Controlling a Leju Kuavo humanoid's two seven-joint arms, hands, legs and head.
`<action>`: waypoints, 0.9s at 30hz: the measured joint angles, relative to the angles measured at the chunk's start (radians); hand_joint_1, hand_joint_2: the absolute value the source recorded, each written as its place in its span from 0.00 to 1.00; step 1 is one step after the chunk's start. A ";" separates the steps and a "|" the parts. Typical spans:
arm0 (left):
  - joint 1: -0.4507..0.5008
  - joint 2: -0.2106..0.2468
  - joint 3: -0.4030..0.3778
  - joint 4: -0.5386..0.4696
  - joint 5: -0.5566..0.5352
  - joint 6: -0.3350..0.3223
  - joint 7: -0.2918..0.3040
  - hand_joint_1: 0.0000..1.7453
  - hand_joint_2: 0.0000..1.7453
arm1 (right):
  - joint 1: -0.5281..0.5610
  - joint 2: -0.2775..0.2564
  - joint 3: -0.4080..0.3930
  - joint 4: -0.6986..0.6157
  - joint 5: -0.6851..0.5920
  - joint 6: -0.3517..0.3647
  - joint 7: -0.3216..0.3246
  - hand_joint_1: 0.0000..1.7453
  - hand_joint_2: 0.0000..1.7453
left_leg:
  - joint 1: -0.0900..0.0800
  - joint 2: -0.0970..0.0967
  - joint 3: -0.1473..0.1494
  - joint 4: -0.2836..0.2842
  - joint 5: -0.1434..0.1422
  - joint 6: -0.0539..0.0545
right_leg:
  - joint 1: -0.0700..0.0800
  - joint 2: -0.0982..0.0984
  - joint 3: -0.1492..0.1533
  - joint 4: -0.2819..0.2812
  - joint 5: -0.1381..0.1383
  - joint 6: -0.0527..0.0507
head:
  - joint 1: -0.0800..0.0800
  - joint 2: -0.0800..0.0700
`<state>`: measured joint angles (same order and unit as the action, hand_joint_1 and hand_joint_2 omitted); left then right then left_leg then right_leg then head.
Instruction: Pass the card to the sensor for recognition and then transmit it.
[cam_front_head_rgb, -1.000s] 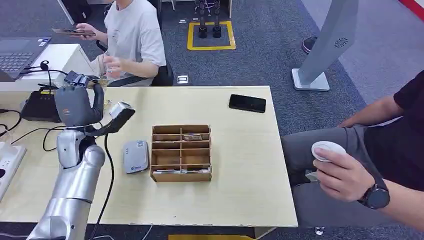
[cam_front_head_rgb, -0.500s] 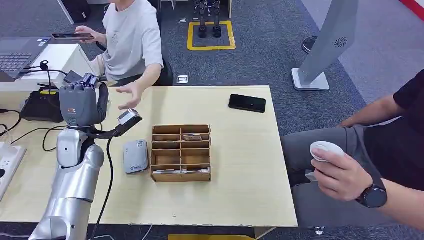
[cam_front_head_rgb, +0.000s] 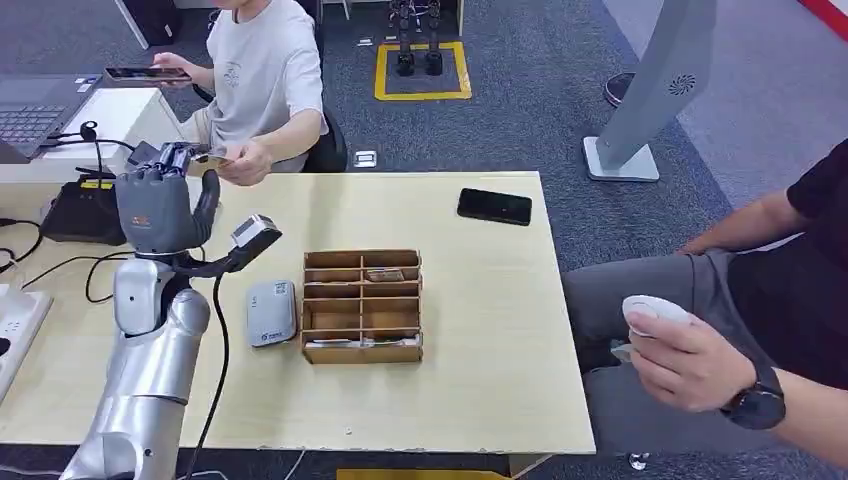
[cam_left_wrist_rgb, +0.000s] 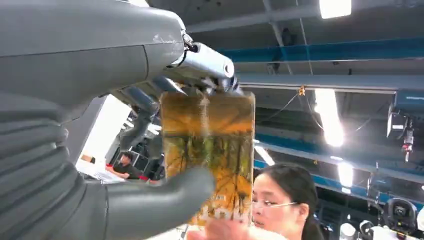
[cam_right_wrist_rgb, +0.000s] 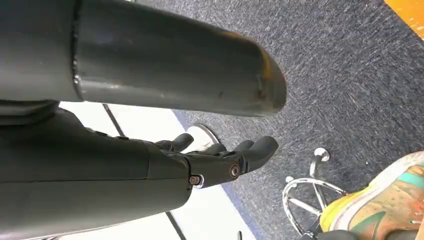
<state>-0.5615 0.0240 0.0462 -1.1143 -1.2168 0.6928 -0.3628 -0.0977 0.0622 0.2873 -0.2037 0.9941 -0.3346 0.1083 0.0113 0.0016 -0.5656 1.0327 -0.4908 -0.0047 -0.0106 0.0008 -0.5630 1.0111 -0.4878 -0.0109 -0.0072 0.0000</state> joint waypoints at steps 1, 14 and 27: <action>0.000 -0.001 0.000 0.003 0.017 0.000 0.001 0.00 1.00 | 0.000 0.000 -0.001 0.000 0.000 0.000 0.000 0.00 0.00 | 0.000 0.000 0.000 0.000 0.000 0.000 | 0.000 0.000 0.000 0.000 0.000 0.000 | 0.000 0.000; 0.009 0.049 -0.093 0.038 0.330 -0.121 0.077 0.00 1.00 | 0.007 0.000 -0.031 0.000 -0.011 -0.020 -0.005 0.00 0.00 | 0.000 0.001 0.000 0.000 0.000 0.000 | 0.000 0.001 0.000 0.000 0.000 0.000 | 0.000 0.000; 0.336 0.235 -0.376 -0.427 0.388 -0.400 0.028 0.00 1.00 | 0.047 0.000 -0.084 0.006 -0.032 -0.041 -0.018 0.00 0.00 | 0.000 0.002 -0.004 0.000 -0.001 0.000 | 0.000 0.001 -0.004 0.000 -0.001 0.001 | 0.000 0.000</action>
<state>-0.2257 0.2586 -0.3300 -1.5412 -0.8286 0.2930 -0.3346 -0.0510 0.0618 0.2029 -0.1980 0.9621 -0.3758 0.0904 0.0112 0.0031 -0.5692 1.0324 -0.4917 -0.0048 -0.0106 0.0019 -0.5668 1.0107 -0.4890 -0.0104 -0.0072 0.0004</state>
